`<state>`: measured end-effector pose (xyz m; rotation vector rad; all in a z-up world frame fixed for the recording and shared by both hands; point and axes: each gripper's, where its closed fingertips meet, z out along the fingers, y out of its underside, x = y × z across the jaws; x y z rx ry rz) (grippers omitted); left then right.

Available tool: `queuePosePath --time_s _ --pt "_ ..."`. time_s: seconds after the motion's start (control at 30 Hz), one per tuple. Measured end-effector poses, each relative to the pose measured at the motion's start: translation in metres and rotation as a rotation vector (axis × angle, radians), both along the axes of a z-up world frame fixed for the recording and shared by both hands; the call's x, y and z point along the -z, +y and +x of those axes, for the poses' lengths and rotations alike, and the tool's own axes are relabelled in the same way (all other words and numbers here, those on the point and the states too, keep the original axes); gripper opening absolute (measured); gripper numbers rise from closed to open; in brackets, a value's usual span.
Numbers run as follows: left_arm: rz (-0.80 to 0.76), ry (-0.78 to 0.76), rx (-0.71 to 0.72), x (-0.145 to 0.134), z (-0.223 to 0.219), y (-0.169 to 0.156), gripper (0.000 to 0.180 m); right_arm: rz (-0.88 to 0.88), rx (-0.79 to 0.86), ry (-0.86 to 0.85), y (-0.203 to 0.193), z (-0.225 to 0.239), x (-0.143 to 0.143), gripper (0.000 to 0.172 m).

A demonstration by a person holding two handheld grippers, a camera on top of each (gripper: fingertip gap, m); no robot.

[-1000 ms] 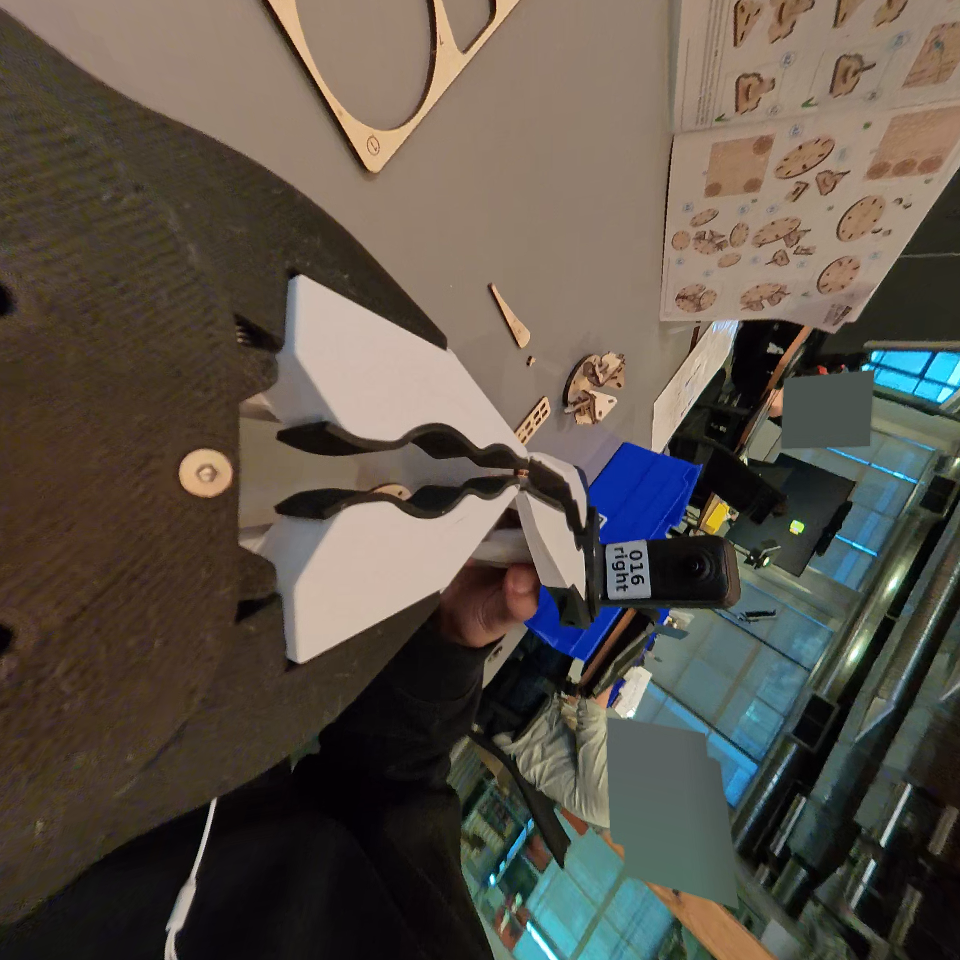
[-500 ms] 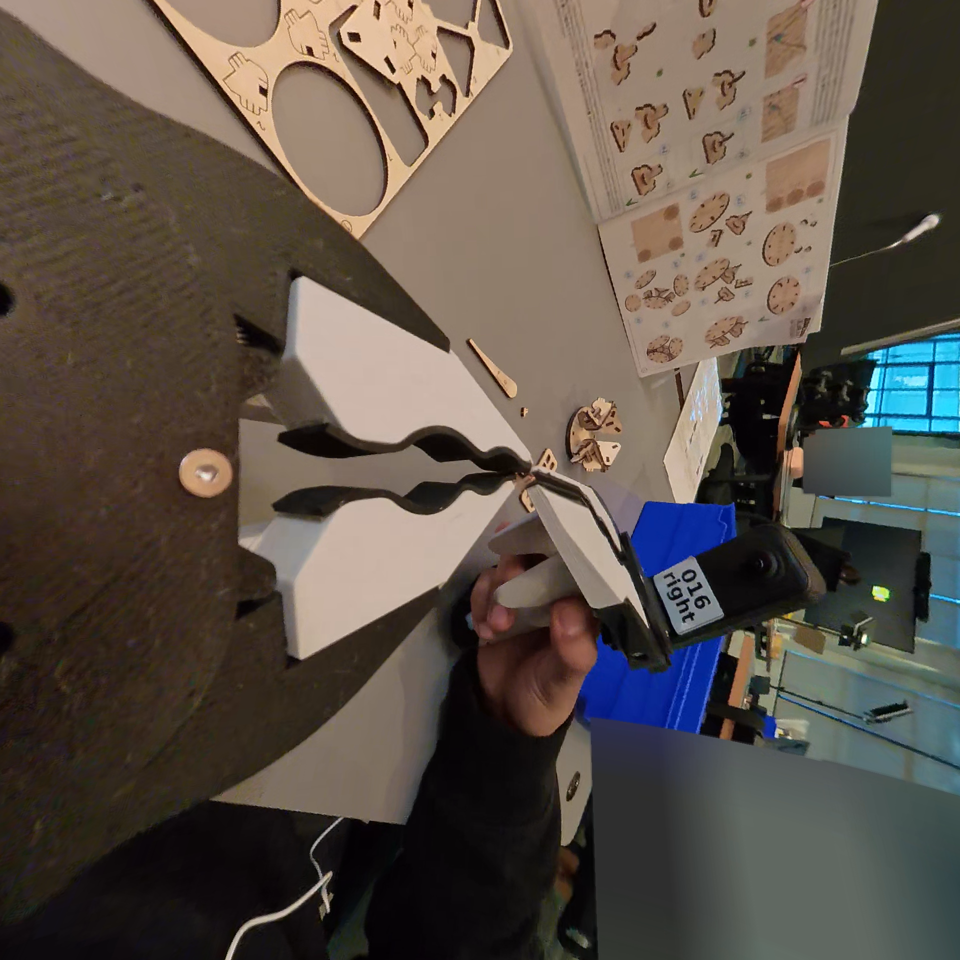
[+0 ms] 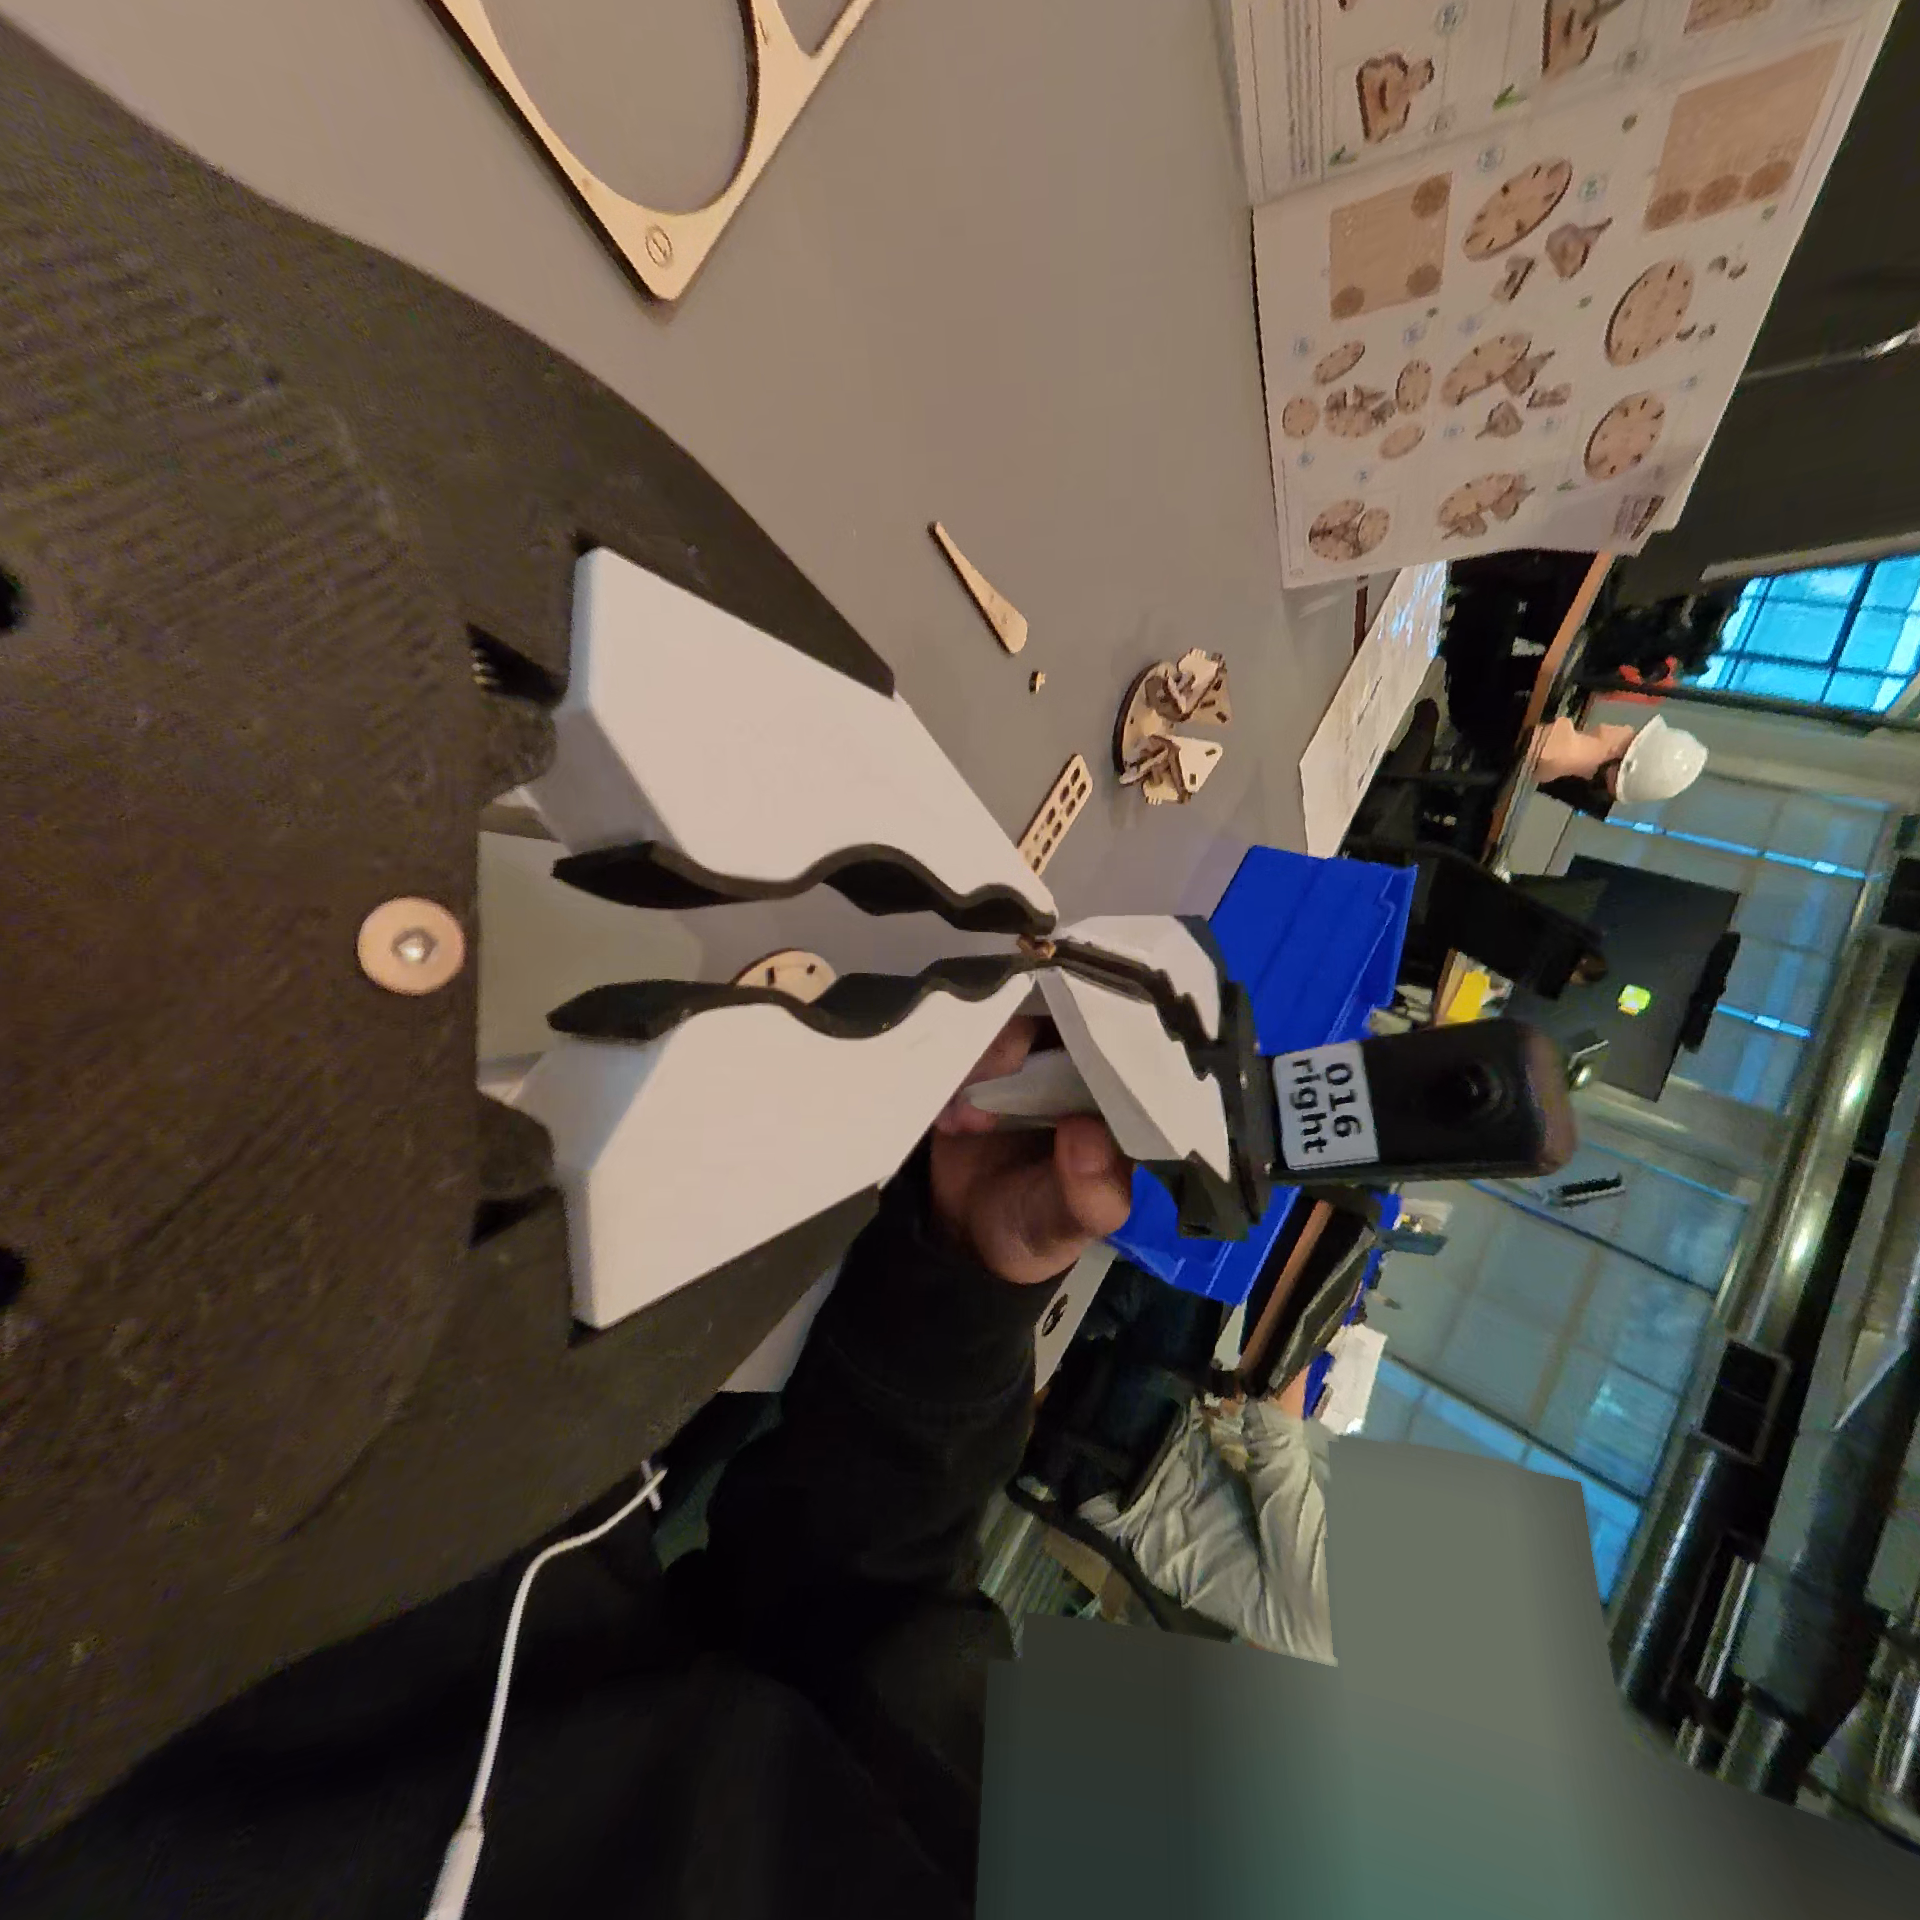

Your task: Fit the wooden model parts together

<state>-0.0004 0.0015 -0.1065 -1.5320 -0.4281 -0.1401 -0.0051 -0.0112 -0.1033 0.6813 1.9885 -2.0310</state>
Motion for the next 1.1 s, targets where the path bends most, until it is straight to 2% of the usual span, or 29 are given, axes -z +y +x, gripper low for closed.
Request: queuePosePath --time_s 0.17,0.27,0.5,0.6,0.77,0.87,0.97,1.1 --pt "-0.007 0.010 0.061 0.000 0.011 0.006 0.000 -0.026 -0.029 0.028 -0.001 0.007 -0.008 0.000" --pt "-0.023 0.006 0.049 0.003 0.009 0.006 0.000 -0.006 -0.021 0.032 -0.002 0.006 -0.005 0.000" --pt "0.063 -0.083 0.052 -0.004 0.002 -0.002 0.000 -0.040 0.041 0.089 0.012 -0.001 -0.018 0.005" --pt "0.089 -0.116 0.080 -0.005 0.003 -0.003 0.000 0.041 0.049 0.224 0.012 0.003 -0.018 0.011" --pt "0.134 -0.154 0.138 -0.009 0.009 -0.003 0.000 0.348 0.101 0.642 0.005 0.012 -0.001 0.013" --pt "0.153 -0.182 0.180 -0.010 0.012 -0.002 0.000 0.429 0.176 0.840 0.005 0.011 -0.001 0.009" --pt "0.161 -0.203 0.205 -0.010 0.015 -0.001 0.000 0.408 0.195 0.918 0.004 0.015 -0.006 0.004" --pt "0.158 -0.224 0.236 -0.008 0.018 0.001 0.000 0.400 0.172 0.917 0.003 0.018 -0.006 0.004"
